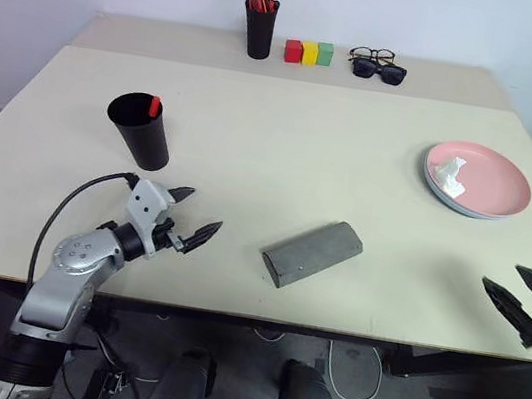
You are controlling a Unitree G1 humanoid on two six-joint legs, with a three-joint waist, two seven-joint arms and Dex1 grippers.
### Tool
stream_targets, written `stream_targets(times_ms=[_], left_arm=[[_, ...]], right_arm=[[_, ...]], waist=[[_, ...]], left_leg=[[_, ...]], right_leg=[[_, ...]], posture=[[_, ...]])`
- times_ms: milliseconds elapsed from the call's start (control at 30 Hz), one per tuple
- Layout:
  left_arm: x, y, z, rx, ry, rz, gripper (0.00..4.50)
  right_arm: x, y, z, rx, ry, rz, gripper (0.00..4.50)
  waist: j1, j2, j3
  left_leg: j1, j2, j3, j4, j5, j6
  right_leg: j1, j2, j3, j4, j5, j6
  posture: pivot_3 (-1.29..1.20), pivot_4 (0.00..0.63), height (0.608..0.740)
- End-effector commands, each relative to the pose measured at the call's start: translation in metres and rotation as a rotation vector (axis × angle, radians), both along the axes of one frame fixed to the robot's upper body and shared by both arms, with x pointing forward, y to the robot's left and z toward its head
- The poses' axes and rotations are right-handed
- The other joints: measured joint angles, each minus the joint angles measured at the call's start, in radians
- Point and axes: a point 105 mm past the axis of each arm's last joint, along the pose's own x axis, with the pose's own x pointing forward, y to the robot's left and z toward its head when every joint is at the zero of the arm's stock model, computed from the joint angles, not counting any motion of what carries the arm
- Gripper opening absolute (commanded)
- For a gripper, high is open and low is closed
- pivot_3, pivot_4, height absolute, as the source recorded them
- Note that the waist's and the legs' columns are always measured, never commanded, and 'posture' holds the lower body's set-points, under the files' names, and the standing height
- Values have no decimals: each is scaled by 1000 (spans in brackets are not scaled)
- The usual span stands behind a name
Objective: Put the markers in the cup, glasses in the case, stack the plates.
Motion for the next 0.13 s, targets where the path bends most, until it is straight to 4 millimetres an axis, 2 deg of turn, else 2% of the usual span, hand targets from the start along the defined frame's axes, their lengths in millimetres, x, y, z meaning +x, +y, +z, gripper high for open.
stream_targets(times_ms=[33,133], left_arm=[[-10,8,16,2,-49,-32,4500],[-13,10,15,7,-33,-40,4500]], right_arm=[[-23,-6,12,-23,-18,-29,2802],[-31,-11,10,-23,-4,-50,2802]], waist=[[-1,0,0],[-2,0,0]], left_leg=[[0,1,0,-1,0,0],[0,1,0,-2,0,0]], right_leg=[[0,0,0,0,0,0],[-1,0,0,-1,0,-1]], posture=[[0,150,739],[0,150,739]])
